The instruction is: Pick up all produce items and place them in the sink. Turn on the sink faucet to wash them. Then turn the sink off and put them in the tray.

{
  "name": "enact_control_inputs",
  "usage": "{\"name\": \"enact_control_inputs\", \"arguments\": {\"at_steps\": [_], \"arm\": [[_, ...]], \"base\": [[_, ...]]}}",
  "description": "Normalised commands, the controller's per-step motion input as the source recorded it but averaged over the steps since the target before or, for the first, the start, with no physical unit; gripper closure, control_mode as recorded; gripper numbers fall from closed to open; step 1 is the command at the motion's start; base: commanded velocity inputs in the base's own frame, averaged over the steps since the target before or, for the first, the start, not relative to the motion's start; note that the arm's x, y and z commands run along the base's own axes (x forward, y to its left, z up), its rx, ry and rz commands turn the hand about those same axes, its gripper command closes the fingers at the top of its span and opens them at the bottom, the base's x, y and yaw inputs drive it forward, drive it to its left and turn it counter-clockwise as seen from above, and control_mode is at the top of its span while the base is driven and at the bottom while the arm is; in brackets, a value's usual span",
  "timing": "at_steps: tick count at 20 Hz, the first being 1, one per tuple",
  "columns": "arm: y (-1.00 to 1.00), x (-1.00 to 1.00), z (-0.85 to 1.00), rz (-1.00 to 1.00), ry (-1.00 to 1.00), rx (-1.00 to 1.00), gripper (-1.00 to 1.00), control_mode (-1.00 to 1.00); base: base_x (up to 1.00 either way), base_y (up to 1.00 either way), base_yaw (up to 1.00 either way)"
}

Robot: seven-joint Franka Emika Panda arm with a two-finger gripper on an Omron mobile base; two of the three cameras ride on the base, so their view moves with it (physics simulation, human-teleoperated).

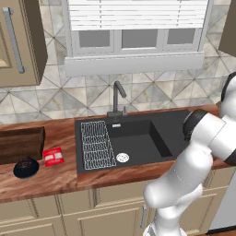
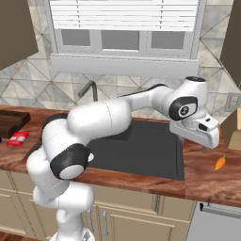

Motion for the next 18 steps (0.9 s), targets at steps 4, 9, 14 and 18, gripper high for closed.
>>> {"name": "enact_control_inputs", "arguments": {"at_steps": [4, 9, 14, 18], "arm": [[-0.46, 0.04, -0.32, -0.09, -0.02, 0.0, -1.0, -1.0], [-0.4, 0.1, -0.24, -0.07, -0.04, 0.0, -1.0, -1.0], [-0.34, 0.2, -0.13, -0.02, 0.0, 0.0, -1.0, -1.0], [-0.27, 0.27, -0.1, 0.0, 0.0, 0.0, -1.0, -1.0]], "base": [[0.0, 0.0, 0.0], [0.0, 0.0, 0.0], [0.0, 0.0, 0.0], [0.0, 0.0, 0.0]]}}
